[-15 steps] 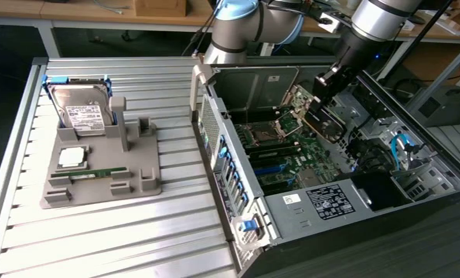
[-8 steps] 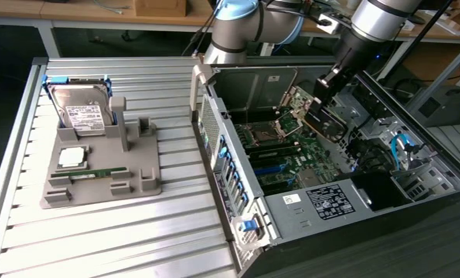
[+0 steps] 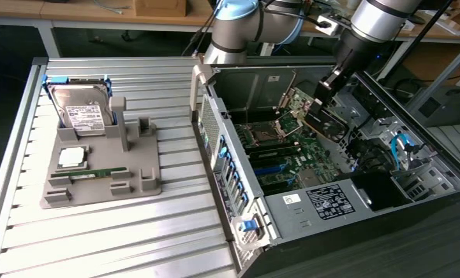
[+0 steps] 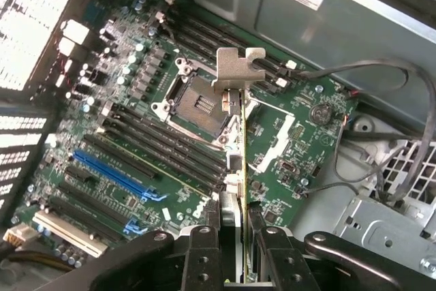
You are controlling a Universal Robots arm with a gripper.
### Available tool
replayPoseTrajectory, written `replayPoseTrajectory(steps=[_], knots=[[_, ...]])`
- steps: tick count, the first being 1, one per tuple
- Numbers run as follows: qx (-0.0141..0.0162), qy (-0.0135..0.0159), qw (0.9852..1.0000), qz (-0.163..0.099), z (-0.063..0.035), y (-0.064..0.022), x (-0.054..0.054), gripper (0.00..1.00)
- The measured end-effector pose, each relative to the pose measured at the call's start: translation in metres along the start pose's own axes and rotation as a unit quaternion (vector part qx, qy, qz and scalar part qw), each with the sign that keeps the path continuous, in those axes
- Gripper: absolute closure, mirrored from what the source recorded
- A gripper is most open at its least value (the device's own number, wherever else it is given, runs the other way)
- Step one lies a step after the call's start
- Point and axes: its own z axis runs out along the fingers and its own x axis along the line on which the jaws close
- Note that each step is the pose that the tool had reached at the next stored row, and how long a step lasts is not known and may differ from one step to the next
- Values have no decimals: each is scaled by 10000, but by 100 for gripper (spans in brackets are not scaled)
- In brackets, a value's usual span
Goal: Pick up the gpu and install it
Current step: 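Pick up the gpu and move the gpu toward the slot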
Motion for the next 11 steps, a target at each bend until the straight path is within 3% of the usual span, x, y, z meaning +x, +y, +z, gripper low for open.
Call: replayPoseTrajectory(steps=[11], knots=[[24, 25, 9989, -461, 14, -1, -1, 73]])
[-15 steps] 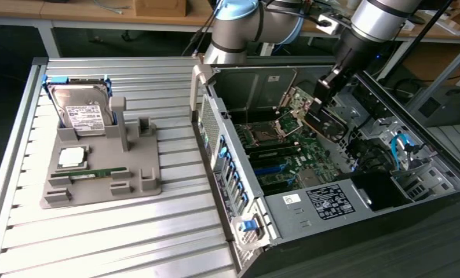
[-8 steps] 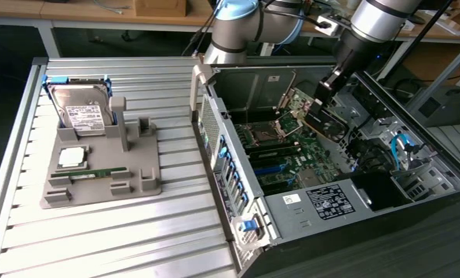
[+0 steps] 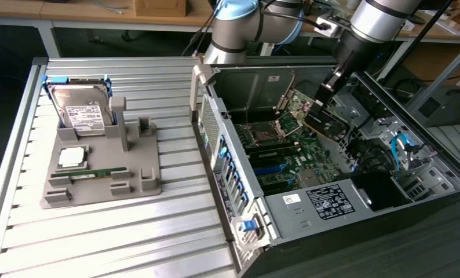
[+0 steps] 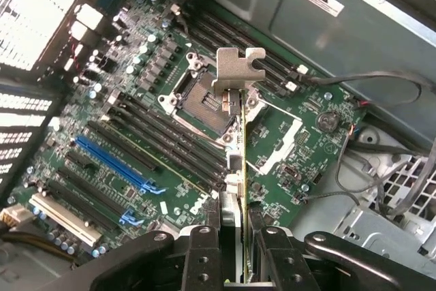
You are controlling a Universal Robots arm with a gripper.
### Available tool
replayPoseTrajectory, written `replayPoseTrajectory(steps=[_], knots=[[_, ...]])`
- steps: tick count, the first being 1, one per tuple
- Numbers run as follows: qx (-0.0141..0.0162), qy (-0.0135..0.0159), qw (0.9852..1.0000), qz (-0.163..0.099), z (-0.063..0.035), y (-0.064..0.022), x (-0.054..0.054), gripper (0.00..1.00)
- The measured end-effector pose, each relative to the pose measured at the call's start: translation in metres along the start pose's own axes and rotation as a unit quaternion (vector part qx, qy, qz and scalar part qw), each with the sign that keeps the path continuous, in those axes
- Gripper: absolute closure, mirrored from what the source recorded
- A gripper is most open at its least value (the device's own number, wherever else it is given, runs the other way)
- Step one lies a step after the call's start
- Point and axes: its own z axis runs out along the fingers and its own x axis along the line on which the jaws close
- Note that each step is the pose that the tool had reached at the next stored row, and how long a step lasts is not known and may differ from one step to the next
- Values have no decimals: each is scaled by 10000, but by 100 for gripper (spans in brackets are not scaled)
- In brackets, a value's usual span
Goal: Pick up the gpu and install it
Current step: 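Pick up the gpu and move the gpu toward the slot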
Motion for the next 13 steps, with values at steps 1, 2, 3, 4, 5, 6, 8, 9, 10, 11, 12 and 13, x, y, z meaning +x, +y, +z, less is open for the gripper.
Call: replayPoseTrajectory(steps=[1, 2, 3, 4, 5, 6, 8, 9, 10, 11, 12, 13], knots=[[2, 2, 10000, -44, 1, 0, 0, 73], [4, 4, 10000, -86, 3, 0, 0, 73], [7, 6, 9999, -123, 4, 0, 0, 73], [9, 9, 9999, -168, 5, 0, 0, 73], [11, 11, 9998, -210, 7, 0, 0, 73], [14, 14, 9997, -261, 8, 0, -1, 73], [19, 19, 9993, -361, 11, 0, 0, 73], [22, 23, 9991, -422, 13, -1, -1, 73], [25, 25, 9989, -474, 15, -1, -1, 73], [28, 29, 9986, -532, 16, -1, -1, 73], [30, 31, 9983, -573, 18, -1, -1, 73], [33, 33, 9981, -619, 19, -1, -1, 73]])
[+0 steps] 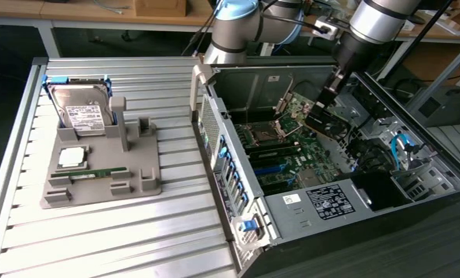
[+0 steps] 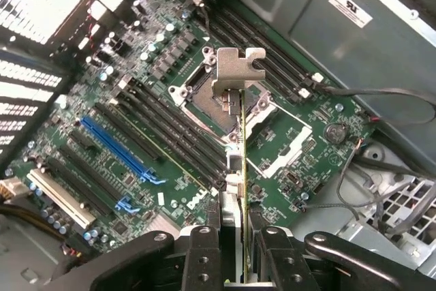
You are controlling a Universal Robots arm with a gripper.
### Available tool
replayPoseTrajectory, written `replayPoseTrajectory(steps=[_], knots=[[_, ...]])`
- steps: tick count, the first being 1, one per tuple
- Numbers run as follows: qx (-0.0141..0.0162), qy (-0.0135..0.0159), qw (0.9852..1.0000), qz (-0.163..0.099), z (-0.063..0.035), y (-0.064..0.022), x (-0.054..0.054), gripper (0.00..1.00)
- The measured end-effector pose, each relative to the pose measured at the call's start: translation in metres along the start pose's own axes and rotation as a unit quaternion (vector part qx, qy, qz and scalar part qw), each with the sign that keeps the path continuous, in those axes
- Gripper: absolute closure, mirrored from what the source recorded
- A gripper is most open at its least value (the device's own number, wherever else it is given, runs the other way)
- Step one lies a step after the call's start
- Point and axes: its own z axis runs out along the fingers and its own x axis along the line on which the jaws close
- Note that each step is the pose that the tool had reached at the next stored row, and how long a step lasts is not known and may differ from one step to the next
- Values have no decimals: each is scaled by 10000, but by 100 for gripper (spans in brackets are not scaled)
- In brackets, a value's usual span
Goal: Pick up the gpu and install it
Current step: 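Pick up the gpu and move the gpu toward the slot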
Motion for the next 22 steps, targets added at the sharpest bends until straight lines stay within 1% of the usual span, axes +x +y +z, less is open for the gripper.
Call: replayPoseTrajectory(steps=[5, 9, 13, 17, 22], knots=[[12, 12, 9997, -228, 6, 0, 0, 73], [22, 22, 9991, -413, 11, -1, -1, 73], [31, 31, 9982, -592, 16, -1, -1, 73], [40, 40, 9971, -759, 21, -1, -1, 73], [53, 53, 9950, -994, 27, -1, -1, 73]])
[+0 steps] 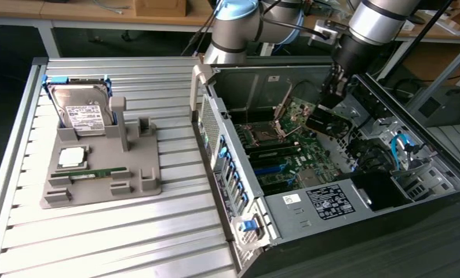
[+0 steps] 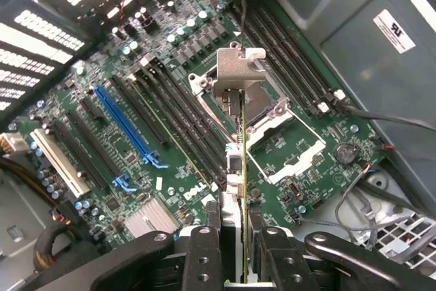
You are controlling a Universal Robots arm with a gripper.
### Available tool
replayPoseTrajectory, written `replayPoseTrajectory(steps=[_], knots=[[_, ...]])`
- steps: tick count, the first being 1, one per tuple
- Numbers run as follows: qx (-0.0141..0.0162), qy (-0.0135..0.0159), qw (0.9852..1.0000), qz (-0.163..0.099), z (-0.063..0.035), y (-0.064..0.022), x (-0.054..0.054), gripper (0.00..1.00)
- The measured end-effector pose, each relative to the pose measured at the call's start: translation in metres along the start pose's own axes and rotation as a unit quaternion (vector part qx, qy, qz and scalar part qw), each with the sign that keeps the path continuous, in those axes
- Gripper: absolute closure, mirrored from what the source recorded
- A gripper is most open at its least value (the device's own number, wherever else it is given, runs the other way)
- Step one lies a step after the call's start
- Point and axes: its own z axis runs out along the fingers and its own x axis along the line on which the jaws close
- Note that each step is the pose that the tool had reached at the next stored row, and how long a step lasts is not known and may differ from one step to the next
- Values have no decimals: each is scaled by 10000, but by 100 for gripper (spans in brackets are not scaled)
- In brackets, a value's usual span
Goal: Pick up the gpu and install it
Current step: 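Pick up the gpu and move the gpu toward the slot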
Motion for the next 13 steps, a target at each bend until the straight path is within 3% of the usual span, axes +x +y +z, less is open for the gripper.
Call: replayPoseTrajectory(steps=[8, 13], knots=[[18, 18, 9994, -337, 9, -1, -1, 73], [32, 32, 9982, -606, 17, -1, -1, 73]])
